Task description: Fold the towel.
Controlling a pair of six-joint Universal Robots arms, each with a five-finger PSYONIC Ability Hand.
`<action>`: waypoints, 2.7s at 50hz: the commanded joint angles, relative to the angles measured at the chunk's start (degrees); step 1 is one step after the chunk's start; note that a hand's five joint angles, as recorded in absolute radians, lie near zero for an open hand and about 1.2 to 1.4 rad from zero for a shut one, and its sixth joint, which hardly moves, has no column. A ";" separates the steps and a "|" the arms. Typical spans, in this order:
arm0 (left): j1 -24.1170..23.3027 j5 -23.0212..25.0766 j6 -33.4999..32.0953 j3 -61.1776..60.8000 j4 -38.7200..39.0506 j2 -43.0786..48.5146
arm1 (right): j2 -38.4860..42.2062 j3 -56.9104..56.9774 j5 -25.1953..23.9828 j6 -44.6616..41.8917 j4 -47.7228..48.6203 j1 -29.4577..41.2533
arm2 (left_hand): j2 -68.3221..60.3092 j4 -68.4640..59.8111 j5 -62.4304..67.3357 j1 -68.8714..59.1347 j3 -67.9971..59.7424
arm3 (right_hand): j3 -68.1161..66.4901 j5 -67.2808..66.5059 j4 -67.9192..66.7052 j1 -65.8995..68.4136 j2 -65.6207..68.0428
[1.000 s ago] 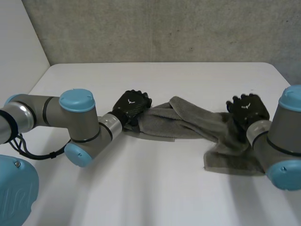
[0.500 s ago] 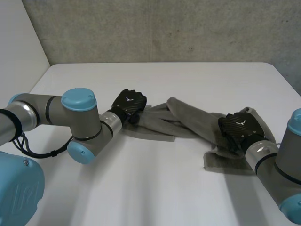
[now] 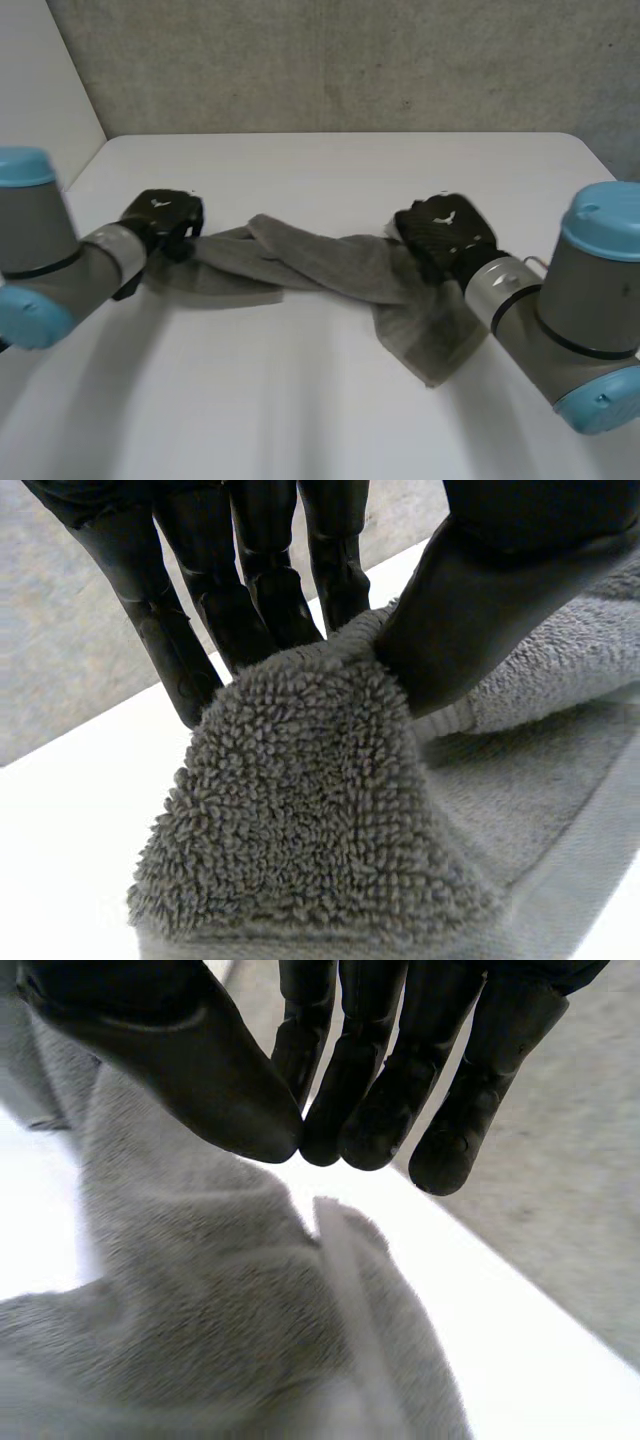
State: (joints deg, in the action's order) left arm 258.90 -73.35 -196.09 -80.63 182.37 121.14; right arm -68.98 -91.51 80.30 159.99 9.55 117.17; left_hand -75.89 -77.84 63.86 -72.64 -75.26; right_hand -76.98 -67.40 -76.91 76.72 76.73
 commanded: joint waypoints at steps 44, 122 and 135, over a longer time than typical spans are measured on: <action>-2.09 7.61 5.11 4.69 7.12 5.51 | 1.83 -8.42 2.75 2.52 0.73 2.01 | 46.33 48.28 -44.30 43.09 45.70 | 66.98 67.40 66.91 -66.72 -66.73; -2.18 7.26 13.02 4.34 2.55 7.18 | -1.68 -18.71 -4.89 -3.36 -1.38 -3.61 | -4.11 -2.16 6.14 -7.36 -4.74 | 43.86 44.27 43.78 -43.59 -43.60; -2.18 7.26 13.11 3.90 3.52 7.18 | 0.34 -20.03 -4.89 -6.97 3.10 -3.61 | -4.11 -2.16 6.14 -7.36 -4.74 | 41.01 41.42 40.93 -40.75 -40.75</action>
State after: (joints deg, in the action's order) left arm 256.74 -66.14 -183.02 -76.49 185.57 128.32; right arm -69.40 -111.44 75.49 154.09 12.09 113.57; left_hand -76.72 -77.86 65.17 -73.76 -76.10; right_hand -34.08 -24.42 -34.02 34.10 33.63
